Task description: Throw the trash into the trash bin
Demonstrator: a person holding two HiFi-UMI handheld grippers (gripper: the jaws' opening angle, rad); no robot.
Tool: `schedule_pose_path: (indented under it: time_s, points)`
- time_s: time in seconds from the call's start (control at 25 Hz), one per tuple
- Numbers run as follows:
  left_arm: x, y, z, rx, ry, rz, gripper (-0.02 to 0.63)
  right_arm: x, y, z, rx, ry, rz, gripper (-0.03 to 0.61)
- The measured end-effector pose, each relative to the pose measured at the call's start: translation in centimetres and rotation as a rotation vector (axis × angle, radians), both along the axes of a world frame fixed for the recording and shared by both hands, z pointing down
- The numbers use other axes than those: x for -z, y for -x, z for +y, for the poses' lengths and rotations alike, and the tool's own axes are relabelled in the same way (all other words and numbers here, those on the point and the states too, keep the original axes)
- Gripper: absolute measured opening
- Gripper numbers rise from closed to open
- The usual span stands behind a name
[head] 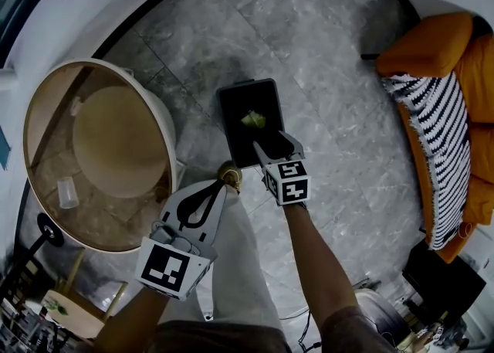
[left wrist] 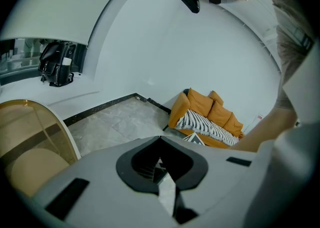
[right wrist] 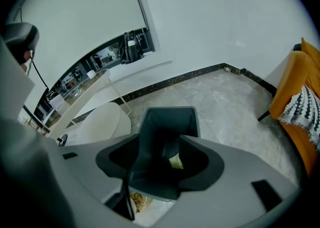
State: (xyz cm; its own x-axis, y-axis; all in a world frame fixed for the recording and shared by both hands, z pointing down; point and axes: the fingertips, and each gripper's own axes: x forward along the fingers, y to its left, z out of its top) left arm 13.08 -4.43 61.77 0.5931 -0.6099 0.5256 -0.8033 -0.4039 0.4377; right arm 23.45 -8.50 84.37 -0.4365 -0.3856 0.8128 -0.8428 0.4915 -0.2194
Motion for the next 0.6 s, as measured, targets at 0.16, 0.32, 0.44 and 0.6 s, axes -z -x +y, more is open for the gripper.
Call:
schedule_pose_path:
  time_s: [0.16, 0.32, 0.44, 0.6]
  points:
    - [0.2, 0.2, 0.2, -0.004, 0.001, -0.005, 0.018, 0.6, -0.1, -0.2, -0.014, -0.004, -0.007, 0.246]
    - [1.0, 0.8, 0.5, -0.010, -0.014, -0.017, 0.018, 2.9, 0.2, -0.5, -0.021, -0.049, -0.005, 0.096]
    - [2.3, 1.2, 0.4, 0.000, -0.015, -0.013, 0.018, 5.2, 0.6, -0.3, -0.018, -0.069, 0.009, 0.025]
    - [4.8, 1.9, 0.3, 0.017, -0.025, -0.009, 0.018, 8.8, 1.2, 0.4, -0.039, -0.069, 0.004, 0.020]
